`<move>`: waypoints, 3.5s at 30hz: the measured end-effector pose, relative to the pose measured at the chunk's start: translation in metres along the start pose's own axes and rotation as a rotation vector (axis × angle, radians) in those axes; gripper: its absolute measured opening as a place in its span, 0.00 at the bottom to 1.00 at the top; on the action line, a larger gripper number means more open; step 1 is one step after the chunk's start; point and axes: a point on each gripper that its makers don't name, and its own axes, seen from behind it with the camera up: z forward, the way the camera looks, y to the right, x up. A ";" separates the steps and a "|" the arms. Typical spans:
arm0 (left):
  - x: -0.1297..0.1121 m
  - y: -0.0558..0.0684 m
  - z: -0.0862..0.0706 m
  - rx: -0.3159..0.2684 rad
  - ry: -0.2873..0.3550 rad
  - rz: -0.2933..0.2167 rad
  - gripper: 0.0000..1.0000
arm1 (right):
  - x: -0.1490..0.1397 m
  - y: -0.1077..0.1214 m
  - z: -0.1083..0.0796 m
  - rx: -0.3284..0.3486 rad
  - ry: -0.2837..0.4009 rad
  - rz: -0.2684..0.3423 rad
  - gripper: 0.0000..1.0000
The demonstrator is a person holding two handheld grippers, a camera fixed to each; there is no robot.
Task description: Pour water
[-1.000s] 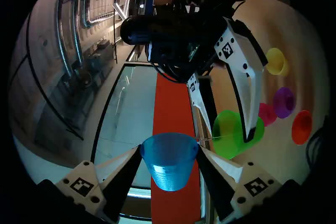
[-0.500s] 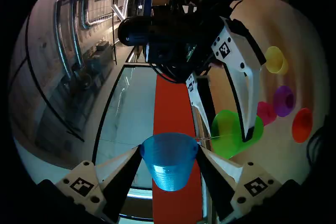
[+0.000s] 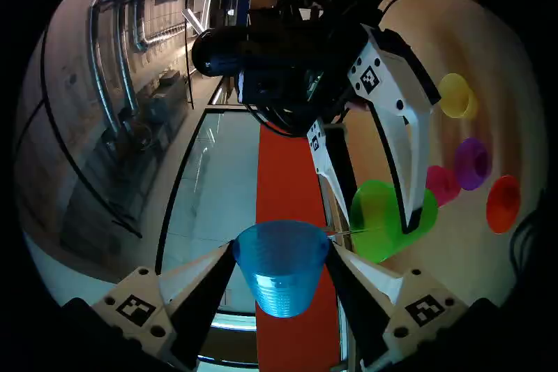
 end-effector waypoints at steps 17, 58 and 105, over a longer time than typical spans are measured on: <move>0.003 0.008 -0.004 0.000 -0.003 0.027 0.89 | 0.001 -0.001 0.001 0.001 -0.001 -0.005 0.94; 0.010 0.013 -0.004 0.002 0.003 0.054 0.89 | -0.001 0.001 0.002 -0.006 -0.006 -0.008 0.94; -0.003 -0.008 0.001 0.051 -0.010 -0.134 0.89 | 0.000 0.005 -0.003 -0.034 -0.007 -0.010 0.94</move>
